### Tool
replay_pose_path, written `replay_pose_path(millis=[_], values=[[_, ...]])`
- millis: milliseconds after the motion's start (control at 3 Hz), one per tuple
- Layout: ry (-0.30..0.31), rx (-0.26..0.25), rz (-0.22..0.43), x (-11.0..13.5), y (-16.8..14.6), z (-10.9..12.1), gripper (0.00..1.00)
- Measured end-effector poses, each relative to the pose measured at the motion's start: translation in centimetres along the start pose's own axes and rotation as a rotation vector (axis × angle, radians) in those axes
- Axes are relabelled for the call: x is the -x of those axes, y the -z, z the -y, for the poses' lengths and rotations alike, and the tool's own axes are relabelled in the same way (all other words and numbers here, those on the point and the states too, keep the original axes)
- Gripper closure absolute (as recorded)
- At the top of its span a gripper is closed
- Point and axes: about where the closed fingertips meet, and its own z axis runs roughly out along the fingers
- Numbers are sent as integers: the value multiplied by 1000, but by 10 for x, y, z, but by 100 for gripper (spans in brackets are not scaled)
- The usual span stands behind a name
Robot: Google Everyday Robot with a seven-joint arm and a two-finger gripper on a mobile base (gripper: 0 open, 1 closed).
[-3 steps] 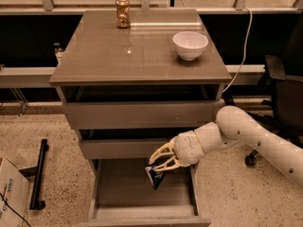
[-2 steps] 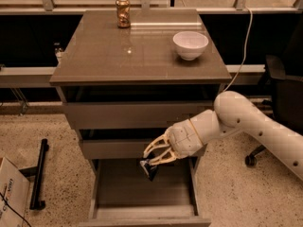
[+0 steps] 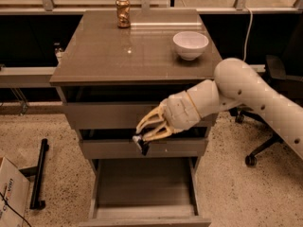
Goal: Pick rxbar blueberry from bottom drawer and place on counter
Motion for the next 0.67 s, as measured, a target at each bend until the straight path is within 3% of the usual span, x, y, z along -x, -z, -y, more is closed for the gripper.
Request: replay_pose_path(millis=[333,667], values=[[3,-80,-14,-10,30,52,100],[-56,-176,-19,-37,62,97,100]])
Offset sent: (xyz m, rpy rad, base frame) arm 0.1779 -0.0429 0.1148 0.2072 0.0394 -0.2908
